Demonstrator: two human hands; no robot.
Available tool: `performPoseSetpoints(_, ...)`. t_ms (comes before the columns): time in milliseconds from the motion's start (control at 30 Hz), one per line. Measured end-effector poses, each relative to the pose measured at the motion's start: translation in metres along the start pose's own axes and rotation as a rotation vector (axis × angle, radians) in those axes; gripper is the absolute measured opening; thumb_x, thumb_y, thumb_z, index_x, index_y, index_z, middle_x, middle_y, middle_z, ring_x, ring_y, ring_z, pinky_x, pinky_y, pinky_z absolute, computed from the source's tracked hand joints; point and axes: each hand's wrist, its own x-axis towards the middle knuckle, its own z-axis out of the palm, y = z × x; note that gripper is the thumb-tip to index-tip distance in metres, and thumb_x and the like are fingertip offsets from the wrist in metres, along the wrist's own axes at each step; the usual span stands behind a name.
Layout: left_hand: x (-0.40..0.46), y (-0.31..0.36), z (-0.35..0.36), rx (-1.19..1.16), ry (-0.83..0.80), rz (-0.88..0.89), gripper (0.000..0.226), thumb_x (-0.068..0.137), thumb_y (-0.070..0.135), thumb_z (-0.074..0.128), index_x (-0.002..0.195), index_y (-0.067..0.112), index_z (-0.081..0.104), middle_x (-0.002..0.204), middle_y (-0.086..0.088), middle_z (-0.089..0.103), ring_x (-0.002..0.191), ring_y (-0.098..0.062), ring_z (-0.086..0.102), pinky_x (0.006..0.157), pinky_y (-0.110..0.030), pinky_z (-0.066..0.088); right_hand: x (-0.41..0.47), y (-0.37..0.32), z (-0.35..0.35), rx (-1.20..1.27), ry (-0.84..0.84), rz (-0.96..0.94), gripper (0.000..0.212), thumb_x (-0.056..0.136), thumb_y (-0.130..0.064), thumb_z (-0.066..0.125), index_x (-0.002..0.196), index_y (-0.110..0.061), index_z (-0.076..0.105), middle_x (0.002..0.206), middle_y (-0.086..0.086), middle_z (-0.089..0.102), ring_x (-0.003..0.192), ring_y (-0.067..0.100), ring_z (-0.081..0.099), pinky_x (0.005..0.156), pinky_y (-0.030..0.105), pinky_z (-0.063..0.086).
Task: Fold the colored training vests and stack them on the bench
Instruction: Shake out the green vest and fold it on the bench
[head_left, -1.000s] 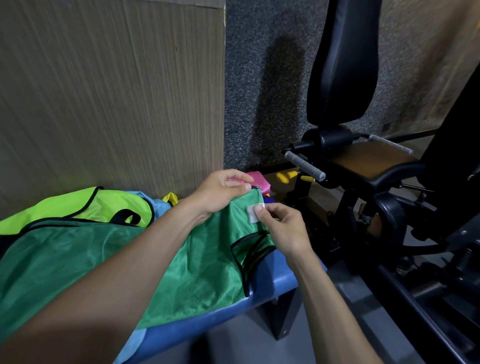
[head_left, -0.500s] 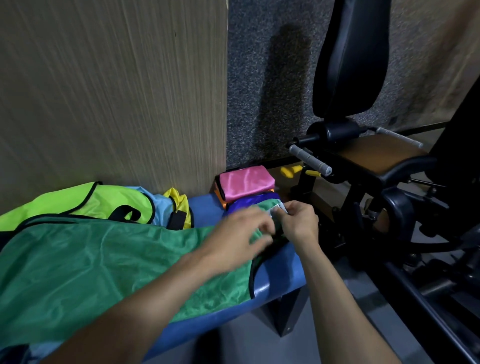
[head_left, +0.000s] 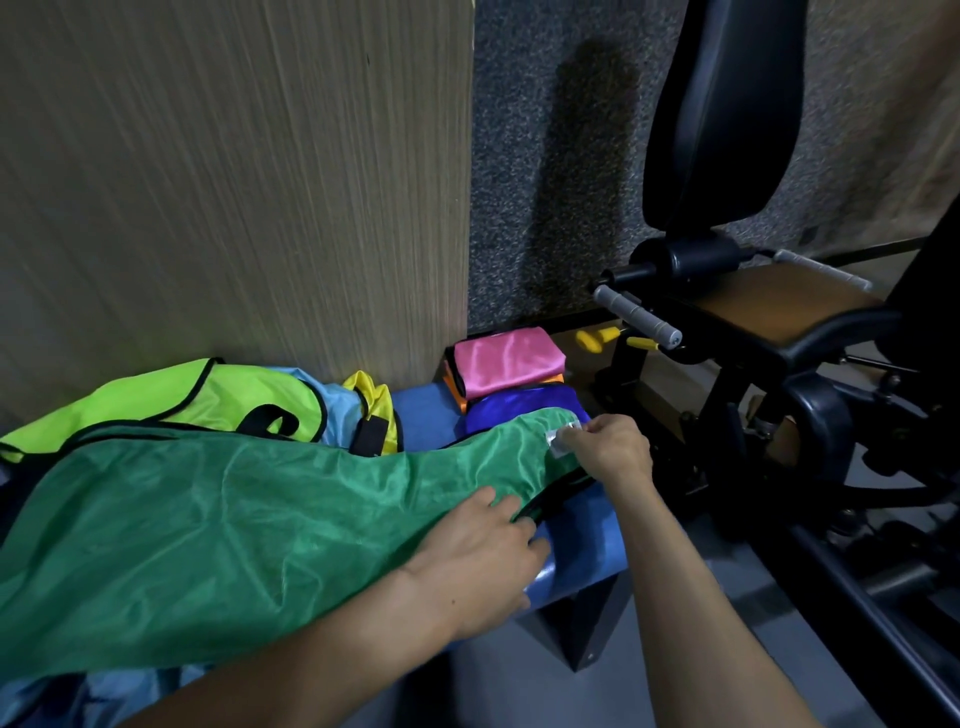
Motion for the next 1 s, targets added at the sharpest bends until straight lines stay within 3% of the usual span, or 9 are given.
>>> performPoseSetpoints(100, -0.006, -0.003, -0.001, 0.031, -0.037, -0.012, 0.029, 0.089, 0.045, 0.064, 0.101, 0.019, 0.069, 0.099, -0.003, 0.067, 0.099, -0.027, 0.057, 0.085, -0.039, 0.041, -0.002, 0.0, -0.004, -0.001, -0.025, 0.012, 0.034, 0.067, -0.03, 0.088, 0.061, -0.012, 0.06, 0.078, 0.007, 0.06, 0.075, 0.028, 0.057, 0.067, 0.033, 0.042)
performPoseSetpoints(267, -0.017, -0.011, 0.0, -0.01, -0.077, -0.045, 0.03, 0.097, 0.042, 0.058, 0.116, 0.021, 0.067, 0.118, -0.005, 0.056, 0.114, -0.029, 0.046, 0.091, -0.041, 0.034, -0.007, 0.001, -0.007, -0.061, -0.086, -0.001, 0.044, 0.072, -0.03, 0.088, 0.052, -0.012, 0.052, 0.065, 0.004, 0.054, 0.061, 0.025, 0.051, 0.062, 0.031, 0.042)
performPoseSetpoints(433, -0.038, -0.018, -0.013, -0.303, 0.057, -0.072, 0.029, 0.094, 0.056, 0.054, 0.096, 0.029, 0.064, 0.098, 0.012, 0.04, 0.099, -0.015, 0.041, 0.079, -0.03, 0.027, -0.013, -0.004, -0.01, 0.141, 0.014, -0.125, 0.032, 0.083, -0.028, 0.08, 0.071, -0.004, 0.063, 0.063, 0.007, 0.056, 0.063, 0.022, 0.05, 0.057, 0.03, 0.04)
performPoseSetpoints(533, -0.047, -0.017, -0.016, -0.278, 0.148, -0.076, 0.031, 0.09, 0.06, 0.052, 0.083, 0.032, 0.06, 0.089, 0.015, 0.032, 0.088, -0.01, 0.038, 0.074, -0.027, 0.03, -0.013, -0.005, -0.014, 0.26, 0.066, -0.124, 0.027, 0.077, -0.025, 0.084, 0.082, -0.002, 0.071, 0.08, 0.009, 0.072, 0.072, 0.019, 0.059, 0.065, 0.033, 0.048)
performPoseSetpoints(600, -0.048, -0.012, -0.012, -0.199, 0.161, -0.077, 0.031, 0.085, 0.06, 0.058, 0.076, 0.031, 0.062, 0.086, 0.013, 0.038, 0.084, -0.012, 0.043, 0.068, -0.028, 0.038, -0.014, -0.003, -0.015, 0.262, 0.084, -0.111, 0.022, 0.075, -0.022, 0.085, 0.081, -0.006, 0.071, 0.084, 0.008, 0.074, 0.08, 0.022, 0.064, 0.072, 0.037, 0.052)
performPoseSetpoints(700, -0.048, -0.006, -0.011, -0.145, 0.209, -0.107, 0.033, 0.082, 0.06, 0.062, 0.07, 0.029, 0.064, 0.082, 0.011, 0.046, 0.08, -0.015, 0.048, 0.062, -0.031, 0.044, -0.016, 0.0, -0.015, 0.246, 0.077, -0.114, 0.018, 0.076, -0.019, 0.085, 0.079, -0.01, 0.07, 0.081, 0.005, 0.071, 0.077, 0.021, 0.061, 0.067, 0.035, 0.049)
performPoseSetpoints(833, -0.049, -0.005, -0.006, -0.148, 0.276, -0.216, 0.034, 0.084, 0.055, 0.054, 0.069, 0.028, 0.065, 0.081, 0.009, 0.048, 0.078, -0.017, 0.05, 0.06, -0.034, 0.046, -0.018, -0.001, -0.016, 0.249, 0.083, -0.119, 0.014, 0.079, -0.017, 0.084, 0.08, -0.012, 0.071, 0.08, 0.003, 0.069, 0.074, 0.017, 0.059, 0.065, 0.031, 0.044)
performPoseSetpoints(1000, -0.053, -0.013, 0.003, -0.153, 0.228, -0.315, 0.037, 0.08, 0.059, 0.048, 0.073, 0.031, 0.07, 0.08, 0.011, 0.049, 0.076, -0.015, 0.053, 0.057, -0.032, 0.05, -0.021, -0.005, -0.016, 0.263, 0.086, -0.149, 0.011, 0.082, -0.017, 0.082, 0.082, -0.012, 0.072, 0.079, 0.002, 0.069, 0.074, 0.016, 0.059, 0.063, 0.03, 0.043)
